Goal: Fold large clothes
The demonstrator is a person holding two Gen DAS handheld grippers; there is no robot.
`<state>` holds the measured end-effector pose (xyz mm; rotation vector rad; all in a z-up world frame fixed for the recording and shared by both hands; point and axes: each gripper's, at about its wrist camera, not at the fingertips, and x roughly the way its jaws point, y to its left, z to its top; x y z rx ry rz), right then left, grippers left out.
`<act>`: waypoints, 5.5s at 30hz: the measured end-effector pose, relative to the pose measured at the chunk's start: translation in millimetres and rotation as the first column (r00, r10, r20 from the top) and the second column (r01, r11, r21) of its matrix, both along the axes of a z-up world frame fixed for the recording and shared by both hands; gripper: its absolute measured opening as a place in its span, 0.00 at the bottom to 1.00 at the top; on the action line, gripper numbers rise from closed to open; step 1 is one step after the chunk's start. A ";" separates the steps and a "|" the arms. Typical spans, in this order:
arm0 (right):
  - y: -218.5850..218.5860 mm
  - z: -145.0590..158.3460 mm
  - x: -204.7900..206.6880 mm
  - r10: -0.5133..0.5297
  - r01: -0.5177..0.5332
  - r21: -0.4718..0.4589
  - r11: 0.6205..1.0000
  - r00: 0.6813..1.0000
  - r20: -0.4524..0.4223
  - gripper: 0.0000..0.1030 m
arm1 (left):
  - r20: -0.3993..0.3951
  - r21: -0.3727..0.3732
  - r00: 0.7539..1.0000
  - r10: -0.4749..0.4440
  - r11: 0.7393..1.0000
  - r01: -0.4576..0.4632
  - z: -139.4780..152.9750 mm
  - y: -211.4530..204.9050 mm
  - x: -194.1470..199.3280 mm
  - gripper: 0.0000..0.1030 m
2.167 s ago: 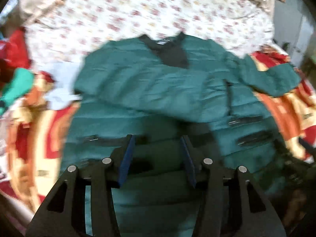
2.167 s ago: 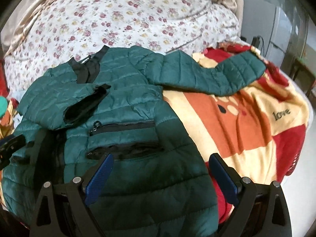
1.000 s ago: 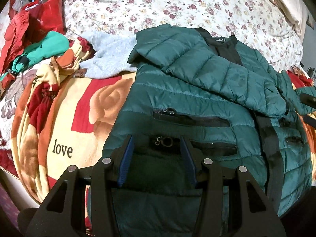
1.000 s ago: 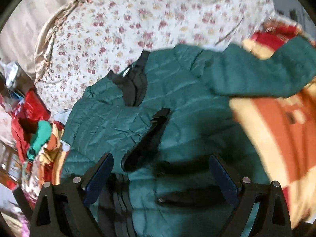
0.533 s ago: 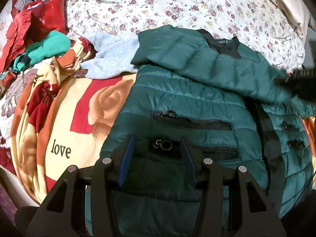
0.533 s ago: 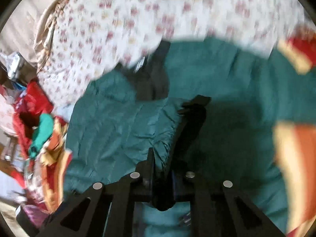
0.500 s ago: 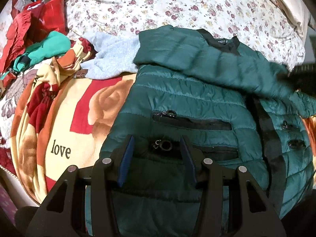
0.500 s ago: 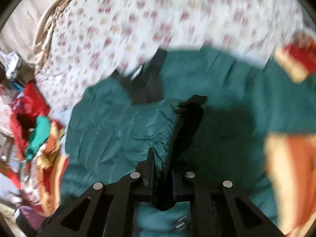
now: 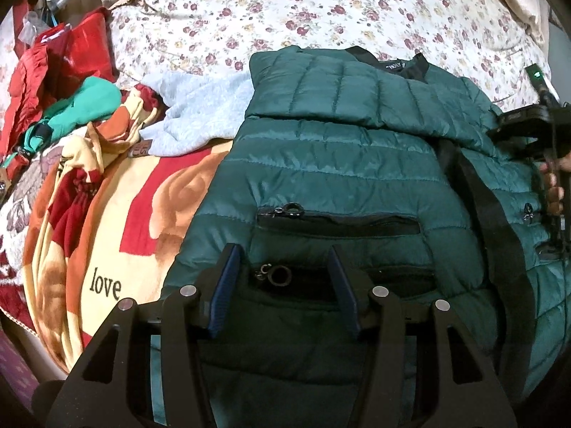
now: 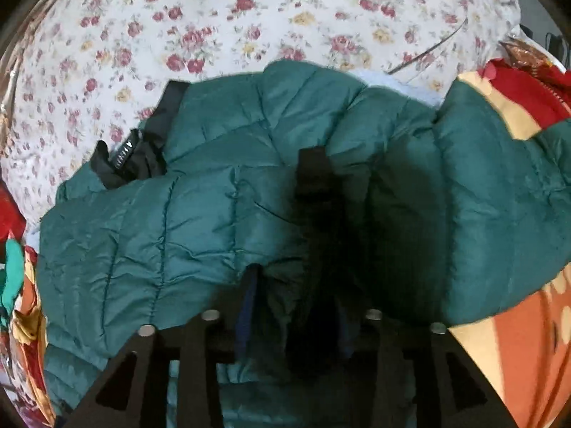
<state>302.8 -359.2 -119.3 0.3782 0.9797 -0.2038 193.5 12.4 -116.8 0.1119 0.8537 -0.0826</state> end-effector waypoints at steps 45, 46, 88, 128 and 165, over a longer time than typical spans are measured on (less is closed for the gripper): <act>-74.9 114.3 -86.9 -0.031 0.031 0.005 0.999 0.948 0.317 0.08 | -0.040 -0.050 0.998 -0.044 0.998 0.042 17.9 -15.7 -29.6 0.50; -52.9 117.6 -78.5 0.018 -0.015 -0.011 1.000 0.948 0.317 0.08 | -0.025 -0.053 0.999 -0.032 0.998 0.030 21.0 -10.1 -30.7 0.50; 269.7 -9.1 58.2 0.506 -0.502 -0.214 0.838 0.862 -0.041 0.72 | -0.029 -0.122 0.981 0.193 0.973 -0.195 12.0 92.9 -7.2 0.50; -56.9 -30.1 -216.0 -0.056 0.046 0.349 0.936 0.998 0.019 0.76 | -0.292 -0.359 0.955 -0.042 0.931 -0.069 -4.8 123.6 26.6 0.52; 9.1 31.7 -312.4 0.164 -0.300 0.541 0.786 0.944 0.285 0.16 | -0.226 -0.482 0.955 -0.195 0.874 0.064 34.2 99.6 -64.0 0.11</act>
